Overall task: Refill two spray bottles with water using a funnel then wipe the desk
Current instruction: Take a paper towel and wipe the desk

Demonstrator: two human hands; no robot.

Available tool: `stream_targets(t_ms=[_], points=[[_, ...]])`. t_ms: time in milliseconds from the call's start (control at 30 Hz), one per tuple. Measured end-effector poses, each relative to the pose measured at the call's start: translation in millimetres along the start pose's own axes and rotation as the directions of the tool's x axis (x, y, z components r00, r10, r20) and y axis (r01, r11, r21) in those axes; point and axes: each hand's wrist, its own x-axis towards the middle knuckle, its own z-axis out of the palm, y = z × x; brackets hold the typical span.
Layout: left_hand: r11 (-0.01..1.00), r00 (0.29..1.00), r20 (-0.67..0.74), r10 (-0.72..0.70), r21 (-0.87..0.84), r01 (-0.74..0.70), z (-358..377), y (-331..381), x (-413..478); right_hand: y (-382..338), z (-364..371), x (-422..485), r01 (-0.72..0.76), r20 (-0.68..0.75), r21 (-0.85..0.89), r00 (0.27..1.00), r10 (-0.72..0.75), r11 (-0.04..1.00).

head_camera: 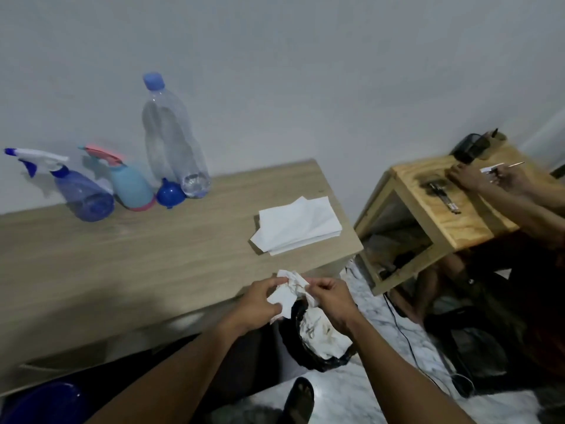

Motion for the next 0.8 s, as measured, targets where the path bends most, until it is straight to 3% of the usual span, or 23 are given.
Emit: stream_targets(t_ms=[167,267,467,633,733,800], points=[[0.993,0.993,-0.021,-0.117,-0.034,0.116,73.6,-10.8,26.2,40.9,-59.1,6.6,-0.077,-0.098,-0.183,0.993,0.059,0.98],[0.98,0.978,-0.069,-0.198,-0.021,0.197,107.5,-19.5,39.0,68.5,-81.6,1.4,-0.129,-0.165,-0.208,0.982,0.095,0.97],[0.94,0.941,-0.027,-0.338,0.033,0.339,158.5,-35.3,56.7,107.7,-106.9,-5.7,-0.202,-0.285,-0.29,0.951,0.117,0.935],[0.947,0.911,0.262,-0.318,0.051,0.316,182.2,-41.9,69.1,110.6,-118.0,4.1,-0.239,-0.34,-0.278,0.93,0.138,0.93],[0.954,0.913,0.286,-0.29,0.165,0.251,192.5,-85.1,86.4,101.7,-119.5,7.7,-0.248,-0.338,-0.33,0.932,0.132,0.911],[0.956,0.932,0.254,-0.26,0.202,0.211,182.5,-76.3,79.4,99.7,-119.7,7.3,-0.26,-0.358,-0.326,0.924,0.136,0.909]])
